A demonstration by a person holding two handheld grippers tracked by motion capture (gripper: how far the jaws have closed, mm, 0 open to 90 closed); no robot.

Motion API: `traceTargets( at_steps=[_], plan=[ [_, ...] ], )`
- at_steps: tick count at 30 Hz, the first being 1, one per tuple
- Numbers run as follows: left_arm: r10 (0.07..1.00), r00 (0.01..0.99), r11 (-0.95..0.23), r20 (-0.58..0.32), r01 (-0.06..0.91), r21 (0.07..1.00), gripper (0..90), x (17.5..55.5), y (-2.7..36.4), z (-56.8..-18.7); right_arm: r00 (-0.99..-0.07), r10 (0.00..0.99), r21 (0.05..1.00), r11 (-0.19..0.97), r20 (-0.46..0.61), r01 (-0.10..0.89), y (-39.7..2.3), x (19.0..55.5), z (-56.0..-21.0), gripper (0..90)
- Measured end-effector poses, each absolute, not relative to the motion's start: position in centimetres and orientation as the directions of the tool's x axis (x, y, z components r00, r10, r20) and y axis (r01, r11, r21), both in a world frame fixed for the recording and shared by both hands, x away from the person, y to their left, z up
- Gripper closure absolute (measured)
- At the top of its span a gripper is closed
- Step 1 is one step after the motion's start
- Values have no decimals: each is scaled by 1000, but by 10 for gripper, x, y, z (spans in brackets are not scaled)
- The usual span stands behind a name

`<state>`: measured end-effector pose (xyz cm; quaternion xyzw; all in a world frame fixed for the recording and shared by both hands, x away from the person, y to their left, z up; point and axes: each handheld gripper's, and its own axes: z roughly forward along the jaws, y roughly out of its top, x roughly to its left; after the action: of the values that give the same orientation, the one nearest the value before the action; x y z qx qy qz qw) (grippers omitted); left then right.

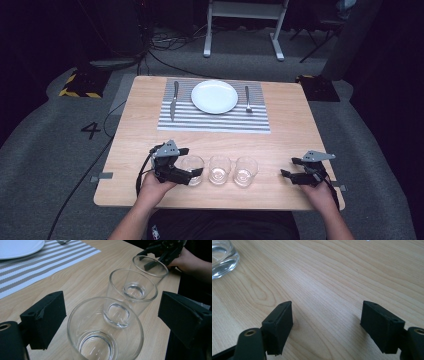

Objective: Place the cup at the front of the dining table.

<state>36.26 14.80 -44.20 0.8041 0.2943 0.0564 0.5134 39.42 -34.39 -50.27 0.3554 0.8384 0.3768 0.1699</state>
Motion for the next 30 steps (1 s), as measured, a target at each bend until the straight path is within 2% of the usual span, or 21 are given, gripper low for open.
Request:
traceTargets(
  at_steps=[5, 12, 15, 18, 21, 27, 30],
  plan=[
    [525, 828, -382, -198, 437, 815, 40, 365, 145, -449, -688, 726, 753, 462, -17, 468, -344, 394, -503, 260],
    [516, 843, -461, -153, 424, 780, 36, 365, 136, -456, -686, 727, 754, 459, -14, 470, -343, 394, -503, 260],
    [522, 840, -465, -147, 424, 777, 46, 365, 136, -459, -690, 724, 753, 464, -18, 467, -344, 394, -503, 260],
    [548, 828, -443, -118, 407, 799, 122, 363, 136, -466, -689, 724, 752, 463, -16, 469, -344, 394, -503, 260],
    [544, 826, -433, -150, 429, 793, 156, 365, 138, -470, -687, 727, 754, 460, -16, 469, -344, 394, -503, 260],
    [541, 834, -420, -105, 376, 826, 171, 362, 138, -476, -688, 726, 753, 462, -17, 468, -344, 394, -503, 260],
    [534, 838, -394, -116, 367, 843, 173, 361, 138, -481, -689, 724, 752, 463, -16, 469, -344, 394, -503, 260]
  ],
)
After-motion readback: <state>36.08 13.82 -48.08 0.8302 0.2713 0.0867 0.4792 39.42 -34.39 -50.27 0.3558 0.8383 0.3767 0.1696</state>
